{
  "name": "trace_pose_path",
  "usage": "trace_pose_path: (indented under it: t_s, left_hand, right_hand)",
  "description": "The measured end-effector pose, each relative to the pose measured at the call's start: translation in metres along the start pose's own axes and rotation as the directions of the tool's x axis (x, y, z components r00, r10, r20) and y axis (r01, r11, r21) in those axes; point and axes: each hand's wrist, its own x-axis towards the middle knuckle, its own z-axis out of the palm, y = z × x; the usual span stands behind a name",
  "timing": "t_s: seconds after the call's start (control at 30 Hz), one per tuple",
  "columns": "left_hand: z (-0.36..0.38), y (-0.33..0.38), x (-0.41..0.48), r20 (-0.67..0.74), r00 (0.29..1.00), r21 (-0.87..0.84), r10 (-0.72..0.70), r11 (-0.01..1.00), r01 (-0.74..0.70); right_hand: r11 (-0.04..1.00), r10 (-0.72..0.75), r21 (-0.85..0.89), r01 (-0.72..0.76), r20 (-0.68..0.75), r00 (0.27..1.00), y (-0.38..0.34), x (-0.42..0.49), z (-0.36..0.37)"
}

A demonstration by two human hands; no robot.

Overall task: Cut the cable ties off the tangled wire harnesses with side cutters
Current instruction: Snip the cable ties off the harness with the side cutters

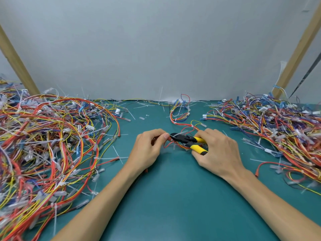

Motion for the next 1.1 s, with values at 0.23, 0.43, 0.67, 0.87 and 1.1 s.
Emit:
trace_pose_path:
  t_s: [0.23,0.43,0.67,0.87,1.1]
  left_hand:
    - [-0.0012,0.0026,-0.0003,0.164,0.984,-0.074,-0.075,0.993,0.088]
    - [-0.0009,0.0022,-0.0015,0.214,0.973,-0.125,-0.081,0.986,0.11]
    - [-0.001,0.006,-0.0038,0.109,0.994,0.008,-0.014,1.0,0.013]
    - [-0.0015,0.0077,-0.0043,0.105,0.994,0.017,-0.01,1.0,0.009]
    - [-0.0016,0.0089,-0.0036,0.104,0.994,0.016,-0.027,1.0,0.026]
  right_hand:
    - [0.998,-0.032,0.05,0.031,0.02,0.999,-0.0017,-0.0002,-0.0013]
    - [0.999,-0.016,0.051,0.015,0.021,1.0,-0.0032,-0.0006,-0.0047]
    - [0.996,-0.063,0.065,0.059,0.048,0.997,-0.0037,0.0009,-0.0031]
    - [0.998,-0.058,0.008,0.058,0.004,0.998,-0.0039,0.0022,-0.0071]
    - [0.997,-0.081,0.013,0.08,0.034,0.996,-0.0014,0.0011,-0.0037]
